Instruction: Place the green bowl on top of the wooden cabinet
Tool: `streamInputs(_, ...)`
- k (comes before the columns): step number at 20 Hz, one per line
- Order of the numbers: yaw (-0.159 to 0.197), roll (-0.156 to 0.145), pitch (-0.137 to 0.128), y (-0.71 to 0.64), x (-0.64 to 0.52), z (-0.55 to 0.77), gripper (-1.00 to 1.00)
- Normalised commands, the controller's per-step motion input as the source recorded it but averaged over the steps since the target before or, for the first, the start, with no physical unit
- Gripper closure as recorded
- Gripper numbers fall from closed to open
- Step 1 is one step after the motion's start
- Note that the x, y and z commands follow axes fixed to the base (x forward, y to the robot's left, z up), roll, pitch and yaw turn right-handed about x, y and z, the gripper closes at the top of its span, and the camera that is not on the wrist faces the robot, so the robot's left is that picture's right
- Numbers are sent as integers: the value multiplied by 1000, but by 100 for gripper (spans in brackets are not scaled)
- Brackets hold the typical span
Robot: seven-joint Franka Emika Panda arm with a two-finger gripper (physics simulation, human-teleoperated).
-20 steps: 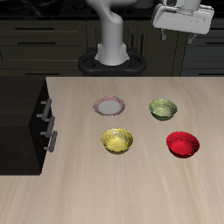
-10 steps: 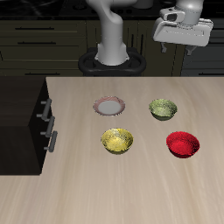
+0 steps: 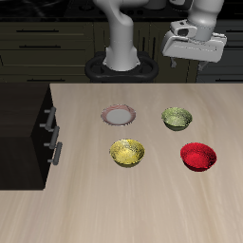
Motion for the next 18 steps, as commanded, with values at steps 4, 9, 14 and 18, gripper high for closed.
streamInputs(4,-15,-48,14,-230,116,-70,-100)
streamInputs(9,-19,-48,-6,-221,103,49,-100)
streamInputs(14,-7,-24,-15,-63,106,18,-100)
streamInputs(18,10,14,10,66,32,-286,-100)
